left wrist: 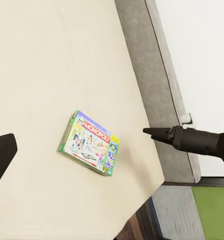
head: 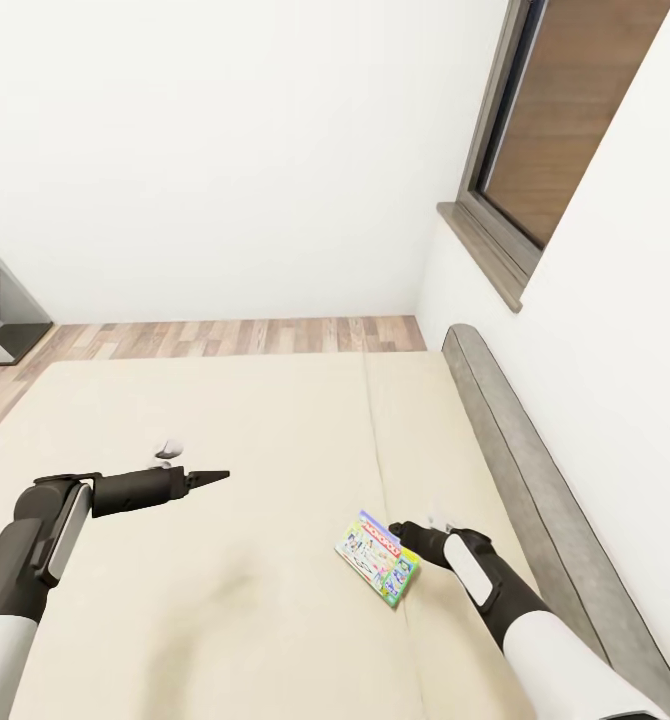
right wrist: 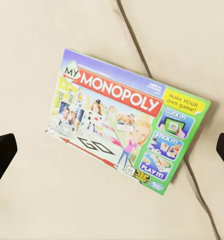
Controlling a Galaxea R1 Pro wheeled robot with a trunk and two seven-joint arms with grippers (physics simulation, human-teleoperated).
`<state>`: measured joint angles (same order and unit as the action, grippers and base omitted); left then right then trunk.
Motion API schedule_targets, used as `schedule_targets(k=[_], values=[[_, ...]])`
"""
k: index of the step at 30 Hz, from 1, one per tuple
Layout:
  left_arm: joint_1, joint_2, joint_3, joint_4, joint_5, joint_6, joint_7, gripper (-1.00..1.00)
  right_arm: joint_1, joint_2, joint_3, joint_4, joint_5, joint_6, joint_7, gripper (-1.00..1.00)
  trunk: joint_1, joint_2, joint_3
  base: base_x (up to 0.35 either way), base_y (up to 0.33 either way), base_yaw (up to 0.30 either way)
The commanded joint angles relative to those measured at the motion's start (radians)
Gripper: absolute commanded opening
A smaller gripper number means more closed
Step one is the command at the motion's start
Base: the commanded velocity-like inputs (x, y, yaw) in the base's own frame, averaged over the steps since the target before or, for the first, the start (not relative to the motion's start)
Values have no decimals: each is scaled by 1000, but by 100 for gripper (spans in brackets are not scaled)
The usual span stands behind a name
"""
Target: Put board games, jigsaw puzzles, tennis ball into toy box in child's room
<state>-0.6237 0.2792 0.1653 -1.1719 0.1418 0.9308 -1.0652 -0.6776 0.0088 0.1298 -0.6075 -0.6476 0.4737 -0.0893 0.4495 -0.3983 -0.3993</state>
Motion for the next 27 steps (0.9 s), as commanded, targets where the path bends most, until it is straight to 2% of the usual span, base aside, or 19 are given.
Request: schedule_targets(k=[1, 6, 17, 27], values=[[-1, 0, 0, 0, 1, 5, -2, 100, 0, 1, 4, -2, -10, 3, -11, 100, 1, -2, -2, 0, 0, 0], [-1, 1, 3, 0, 3, 5, -2, 100, -10, 6, 5, -2, -7, 9, -23, 100, 1, -2, -2, 0, 0, 0], [-1, 0, 3, 0, 5, 6, -2, 100, -96, 6, 6, 2, -8, 13, -136, 100, 1, -2, -2, 0, 0, 0], [-1, -3, 4, 0, 8, 5, -11, 100, -115, 6, 8, -1, -8, 13, -149, 100, 1, -2, -2, 0, 0, 0]])
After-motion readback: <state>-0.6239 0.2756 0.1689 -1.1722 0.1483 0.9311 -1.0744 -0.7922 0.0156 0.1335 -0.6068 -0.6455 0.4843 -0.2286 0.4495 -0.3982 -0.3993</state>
